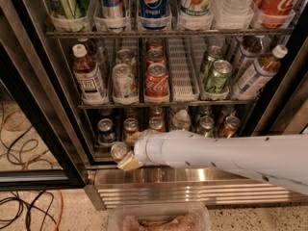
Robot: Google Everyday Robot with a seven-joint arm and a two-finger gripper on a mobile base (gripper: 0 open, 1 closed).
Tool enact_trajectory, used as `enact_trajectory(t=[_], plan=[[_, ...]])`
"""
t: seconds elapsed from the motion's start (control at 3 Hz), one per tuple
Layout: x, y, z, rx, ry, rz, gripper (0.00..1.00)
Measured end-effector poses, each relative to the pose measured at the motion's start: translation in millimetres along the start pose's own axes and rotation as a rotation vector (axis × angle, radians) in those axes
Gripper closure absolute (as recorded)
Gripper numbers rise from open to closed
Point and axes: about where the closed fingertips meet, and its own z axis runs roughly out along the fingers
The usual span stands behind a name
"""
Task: Pick orange can from bottom shelf of fridge
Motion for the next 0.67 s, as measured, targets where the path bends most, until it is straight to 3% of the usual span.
enact_trajectory(t=[0.33, 0.67], plan=[[7, 32, -17, -0.121, 0.050, 0.000, 1.00], [10, 67, -38, -0.174, 0.098, 0.012, 1.00]])
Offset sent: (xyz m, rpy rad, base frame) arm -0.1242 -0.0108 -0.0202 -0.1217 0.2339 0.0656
